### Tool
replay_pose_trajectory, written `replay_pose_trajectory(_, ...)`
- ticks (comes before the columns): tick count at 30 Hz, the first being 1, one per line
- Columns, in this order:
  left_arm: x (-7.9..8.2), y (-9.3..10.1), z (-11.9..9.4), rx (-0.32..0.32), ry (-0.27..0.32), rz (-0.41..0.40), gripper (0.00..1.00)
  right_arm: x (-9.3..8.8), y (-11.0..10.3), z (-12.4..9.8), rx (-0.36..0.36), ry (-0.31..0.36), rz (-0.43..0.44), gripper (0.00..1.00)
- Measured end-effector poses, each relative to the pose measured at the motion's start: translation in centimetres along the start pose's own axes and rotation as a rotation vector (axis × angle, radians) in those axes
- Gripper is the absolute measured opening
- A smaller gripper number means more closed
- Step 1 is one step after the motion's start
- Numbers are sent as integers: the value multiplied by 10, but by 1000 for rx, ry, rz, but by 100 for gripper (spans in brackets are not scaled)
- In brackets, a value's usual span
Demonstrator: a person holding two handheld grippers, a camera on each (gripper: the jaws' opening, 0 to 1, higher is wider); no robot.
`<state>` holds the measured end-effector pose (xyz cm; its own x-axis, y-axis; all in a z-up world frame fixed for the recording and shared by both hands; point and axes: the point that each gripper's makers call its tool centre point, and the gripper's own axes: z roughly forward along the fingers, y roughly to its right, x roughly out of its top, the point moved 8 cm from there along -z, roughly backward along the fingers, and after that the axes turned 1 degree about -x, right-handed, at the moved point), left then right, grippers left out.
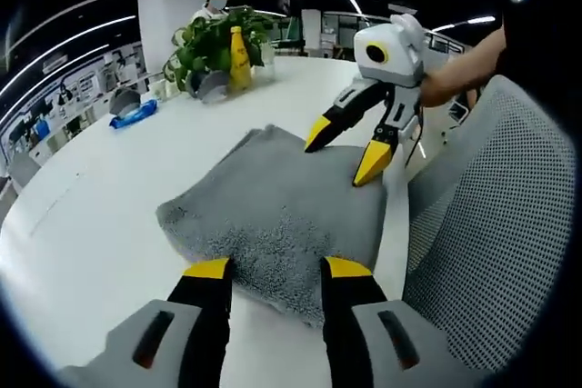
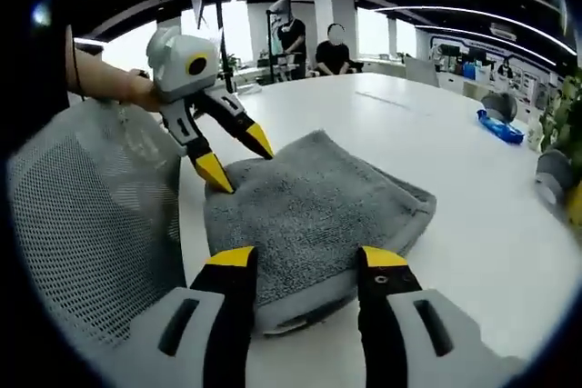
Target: Fold the towel on the table until its edges align and the towel forms a compact rectangular stack.
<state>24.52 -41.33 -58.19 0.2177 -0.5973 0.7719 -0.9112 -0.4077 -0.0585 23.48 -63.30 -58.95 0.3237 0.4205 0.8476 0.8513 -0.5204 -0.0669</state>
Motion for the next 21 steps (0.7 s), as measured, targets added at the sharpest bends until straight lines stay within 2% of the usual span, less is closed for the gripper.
replay_pose_trajectory(6,-3,-9,2,-13,21,-71,41,4,6,5,13,-12,-7,42)
replay_pose_trajectory(11,0,-25,9,5,33,-98,41,14,27,17,17,-34,-21,42)
replay_pose_trajectory(17,7,-63,22,14,46,-113,41,30,59,34,20,-67,-27,42)
replay_pose_trajectory(21,12,-87,28,14,31,-112,41,37,78,46,25,-65,-22,42)
